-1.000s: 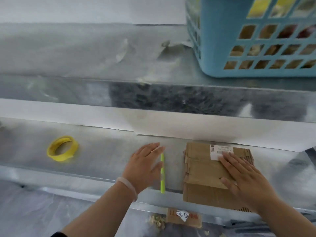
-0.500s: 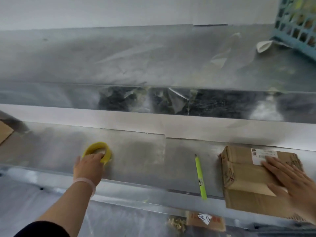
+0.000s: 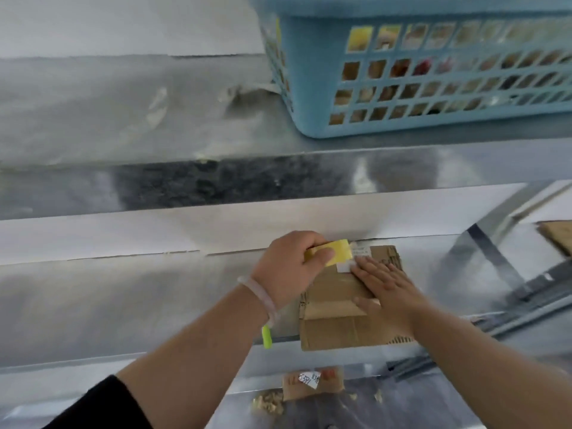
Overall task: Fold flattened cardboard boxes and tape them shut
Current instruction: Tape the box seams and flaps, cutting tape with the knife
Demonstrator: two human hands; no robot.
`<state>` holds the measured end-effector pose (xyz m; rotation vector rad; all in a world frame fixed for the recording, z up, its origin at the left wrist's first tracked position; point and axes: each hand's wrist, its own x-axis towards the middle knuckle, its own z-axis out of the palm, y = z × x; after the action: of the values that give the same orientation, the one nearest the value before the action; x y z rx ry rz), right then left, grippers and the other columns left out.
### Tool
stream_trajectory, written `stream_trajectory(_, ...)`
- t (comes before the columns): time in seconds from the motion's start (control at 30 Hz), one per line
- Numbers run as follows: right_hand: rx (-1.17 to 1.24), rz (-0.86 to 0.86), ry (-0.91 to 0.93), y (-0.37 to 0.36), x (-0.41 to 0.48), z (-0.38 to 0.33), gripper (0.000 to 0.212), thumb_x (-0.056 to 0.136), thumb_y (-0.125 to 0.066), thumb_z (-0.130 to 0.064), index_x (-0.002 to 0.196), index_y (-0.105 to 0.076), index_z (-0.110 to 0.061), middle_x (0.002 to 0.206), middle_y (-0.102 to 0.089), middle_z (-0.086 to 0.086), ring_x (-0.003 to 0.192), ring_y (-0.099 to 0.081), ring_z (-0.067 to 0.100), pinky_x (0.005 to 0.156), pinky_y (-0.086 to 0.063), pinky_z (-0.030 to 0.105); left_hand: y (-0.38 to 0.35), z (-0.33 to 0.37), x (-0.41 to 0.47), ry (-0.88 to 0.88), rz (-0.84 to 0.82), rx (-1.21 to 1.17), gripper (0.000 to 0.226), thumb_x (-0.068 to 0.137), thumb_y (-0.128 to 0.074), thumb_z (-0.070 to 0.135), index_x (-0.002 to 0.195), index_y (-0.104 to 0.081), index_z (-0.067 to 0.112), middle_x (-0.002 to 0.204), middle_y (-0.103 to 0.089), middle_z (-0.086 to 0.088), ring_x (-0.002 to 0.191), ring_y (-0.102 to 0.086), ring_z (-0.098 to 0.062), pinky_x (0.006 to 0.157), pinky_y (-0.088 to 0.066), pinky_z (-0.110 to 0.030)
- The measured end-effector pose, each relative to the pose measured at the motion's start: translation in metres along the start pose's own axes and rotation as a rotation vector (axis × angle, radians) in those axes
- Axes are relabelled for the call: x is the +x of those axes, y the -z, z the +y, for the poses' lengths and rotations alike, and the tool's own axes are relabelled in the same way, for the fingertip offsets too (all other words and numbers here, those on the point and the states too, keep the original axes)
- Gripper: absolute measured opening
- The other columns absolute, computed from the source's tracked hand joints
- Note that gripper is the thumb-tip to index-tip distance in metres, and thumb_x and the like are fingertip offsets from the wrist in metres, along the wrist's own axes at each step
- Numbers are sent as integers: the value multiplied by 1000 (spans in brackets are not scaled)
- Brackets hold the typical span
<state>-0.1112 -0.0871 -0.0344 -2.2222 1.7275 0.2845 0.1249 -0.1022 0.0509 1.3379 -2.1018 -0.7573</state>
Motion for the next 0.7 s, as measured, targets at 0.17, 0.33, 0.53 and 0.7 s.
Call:
stream_trajectory(0.17,29,-6,57,4,-2,9,73,99,-28,-60,157,5,-30,159,18,-18,140,21,-4,122,9,32,-45,3,29,230,-42,-16,27,92,-58,43,105,-71,24,89,-64,15,87,-58,-5,74,-42,-20)
stream_trajectory(0.33,513,168,21,8,-5,18,49,99,-40,-53,145,-42,-36,150,-40,-17,141,-33,11,117,-26,31,-55,0,37,306,-32,-77,18,89,-61,45,94,-71,31,83,-66,19,84,-62,0,74,-49,-20)
stream_trajectory(0.53,1049,194,-108,19,-8,19,32,97,-49,-51,108,-73,-34,103,-71,-18,99,-61,1,84,-48,23,-71,10,41,277,-95,2,24,90,-56,52,98,-71,36,86,-66,22,85,-59,6,73,-44,-14)
stream_trajectory(0.7,1151,269,-227,23,1,17,14,91,-64,-43,93,-73,-33,89,-69,-16,87,-61,0,66,-42,17,-73,10,43,243,-119,79,30,92,-50,55,100,-71,35,83,-65,22,83,-57,7,72,-44,-15)
